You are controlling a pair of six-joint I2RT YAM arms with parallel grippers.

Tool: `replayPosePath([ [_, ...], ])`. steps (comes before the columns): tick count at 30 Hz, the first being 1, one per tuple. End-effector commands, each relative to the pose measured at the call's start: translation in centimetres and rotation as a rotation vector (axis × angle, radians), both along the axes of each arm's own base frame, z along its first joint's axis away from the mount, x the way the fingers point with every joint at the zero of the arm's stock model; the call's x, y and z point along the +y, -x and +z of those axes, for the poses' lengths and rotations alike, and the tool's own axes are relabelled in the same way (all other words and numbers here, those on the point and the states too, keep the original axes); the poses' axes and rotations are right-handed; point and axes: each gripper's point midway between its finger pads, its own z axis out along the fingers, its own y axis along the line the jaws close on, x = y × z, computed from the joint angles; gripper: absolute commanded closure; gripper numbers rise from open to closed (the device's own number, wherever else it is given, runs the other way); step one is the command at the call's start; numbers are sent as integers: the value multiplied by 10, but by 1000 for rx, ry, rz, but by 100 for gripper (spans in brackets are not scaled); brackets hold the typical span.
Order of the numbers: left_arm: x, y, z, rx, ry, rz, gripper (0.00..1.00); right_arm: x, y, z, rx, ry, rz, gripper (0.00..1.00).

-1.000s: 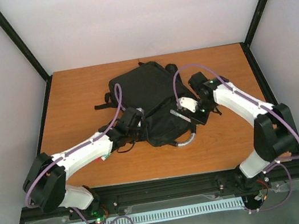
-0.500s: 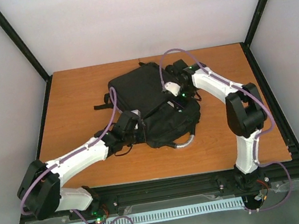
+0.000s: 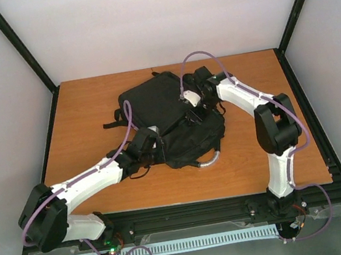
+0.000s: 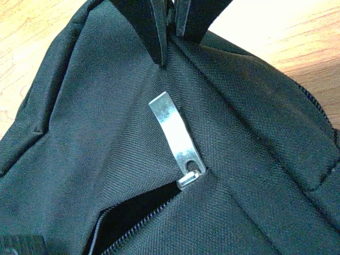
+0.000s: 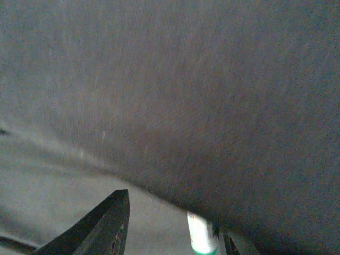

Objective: Pack the student bag
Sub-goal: Place the stationery in the student bag.

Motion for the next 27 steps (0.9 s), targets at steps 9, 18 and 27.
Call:
replayPosePath([
  [9, 3, 2, 16, -36, 2, -9, 99, -22, 23, 37, -258, -1, 37, 46],
  [18, 5, 2, 20, -42, -2, -6, 99, -18, 27, 11, -245, -24, 67, 58],
  [27, 4, 5, 15, -35, 18, -8, 99, -5, 15, 1, -243, -51, 85, 77],
])
